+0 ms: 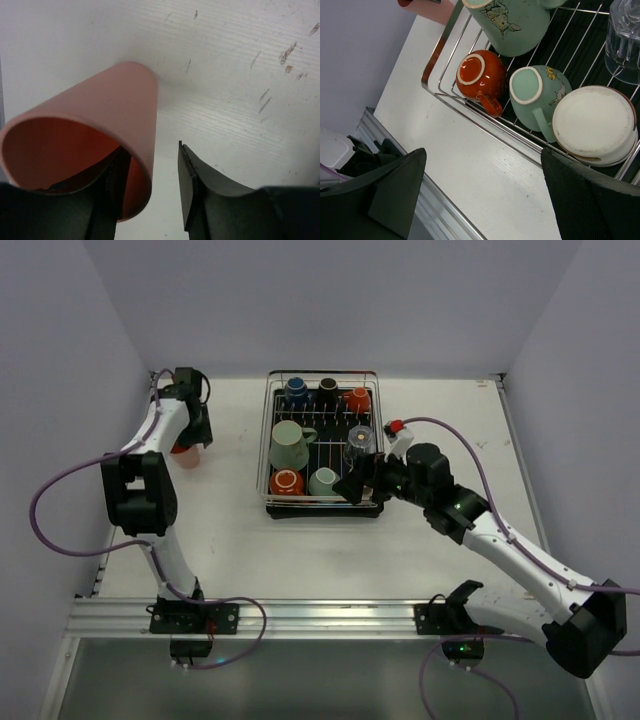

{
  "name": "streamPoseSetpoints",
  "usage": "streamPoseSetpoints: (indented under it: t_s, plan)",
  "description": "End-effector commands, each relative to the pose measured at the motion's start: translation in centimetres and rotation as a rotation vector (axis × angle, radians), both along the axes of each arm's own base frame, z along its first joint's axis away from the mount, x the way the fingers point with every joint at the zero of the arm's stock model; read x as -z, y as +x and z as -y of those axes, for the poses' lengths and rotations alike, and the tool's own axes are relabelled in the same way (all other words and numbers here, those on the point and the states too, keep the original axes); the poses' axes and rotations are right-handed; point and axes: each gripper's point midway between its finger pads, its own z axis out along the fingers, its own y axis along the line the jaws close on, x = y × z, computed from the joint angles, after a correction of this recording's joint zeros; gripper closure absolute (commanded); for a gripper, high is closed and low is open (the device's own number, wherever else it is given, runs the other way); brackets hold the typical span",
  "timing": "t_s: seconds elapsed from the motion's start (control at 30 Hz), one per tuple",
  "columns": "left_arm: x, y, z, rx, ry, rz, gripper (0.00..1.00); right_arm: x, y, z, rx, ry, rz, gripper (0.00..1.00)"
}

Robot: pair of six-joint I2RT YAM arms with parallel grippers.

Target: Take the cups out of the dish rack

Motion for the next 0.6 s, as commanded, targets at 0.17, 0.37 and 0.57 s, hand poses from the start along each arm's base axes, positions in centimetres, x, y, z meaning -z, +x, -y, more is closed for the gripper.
streamPoseSetpoints:
  t_s: [0.17,0.37,0.57]
  plan:
    - [-4.2,0.5,-0.7,-0.003,-0.009,0.136,0.36,-2.1,0.8,-0.8,-0.004,-0.018,0.051,0.01]
    - [-7.4,1.0,-0.3,0.001,-0.025,0.231,0.17,-2.4,1.2,-0.5,0.011,-0.043,0.068,0.01]
    - [-16.6,0.6,3.4,0.096,-0.084,0.506,0.09,-3.4,1.1,0.3,0.040,-0.038,0.103,0.02]
